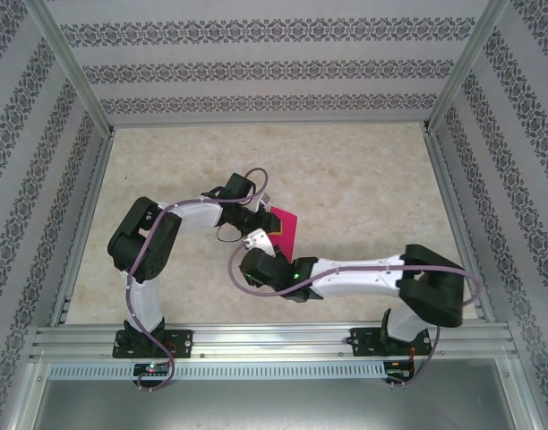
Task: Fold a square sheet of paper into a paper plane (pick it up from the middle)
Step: Fold the triangle a second time at the center of the table.
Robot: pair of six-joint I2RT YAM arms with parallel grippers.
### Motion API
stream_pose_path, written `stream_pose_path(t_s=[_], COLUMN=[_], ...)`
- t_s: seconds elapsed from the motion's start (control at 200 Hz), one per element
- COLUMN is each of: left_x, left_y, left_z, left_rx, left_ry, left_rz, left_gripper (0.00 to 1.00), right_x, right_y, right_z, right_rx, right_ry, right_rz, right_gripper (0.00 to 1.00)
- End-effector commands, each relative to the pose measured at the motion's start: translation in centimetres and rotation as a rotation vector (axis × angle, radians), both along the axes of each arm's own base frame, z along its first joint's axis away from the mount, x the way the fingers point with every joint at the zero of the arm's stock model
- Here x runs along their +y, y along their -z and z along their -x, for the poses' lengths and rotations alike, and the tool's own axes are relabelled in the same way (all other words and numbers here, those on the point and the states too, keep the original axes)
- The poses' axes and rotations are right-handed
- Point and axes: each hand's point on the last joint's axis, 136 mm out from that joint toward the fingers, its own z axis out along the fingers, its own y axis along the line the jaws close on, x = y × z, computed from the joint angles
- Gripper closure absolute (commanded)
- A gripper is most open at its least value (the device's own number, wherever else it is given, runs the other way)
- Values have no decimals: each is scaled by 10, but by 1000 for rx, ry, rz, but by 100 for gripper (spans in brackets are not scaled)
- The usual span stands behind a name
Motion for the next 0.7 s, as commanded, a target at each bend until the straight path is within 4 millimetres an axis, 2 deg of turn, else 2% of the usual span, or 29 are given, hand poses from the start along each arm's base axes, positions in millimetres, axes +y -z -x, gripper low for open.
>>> stream_pose_path(t_s=[0.0,0.095,0.36,0.694], left_x=[-3,-2,-3,-1], left_y=[-5,-6,-8,-12], left_z=[0,1,0,0], left_rx=[-26,-24,-27,-35], left_ry=[19,22,23,20], left_rz=[-5,-5,-8,-18], left_gripper=[62,62,62,61], right_x=[-21,-20,-27,-27], right_y=[8,16,23,8], right_z=[-11,-9,-5,-7], right_rx=[-96,-82,-99,-128], right_ry=[40,42,71,88], right_rz=[222,254,300,251], right_gripper=[37,39,46,80])
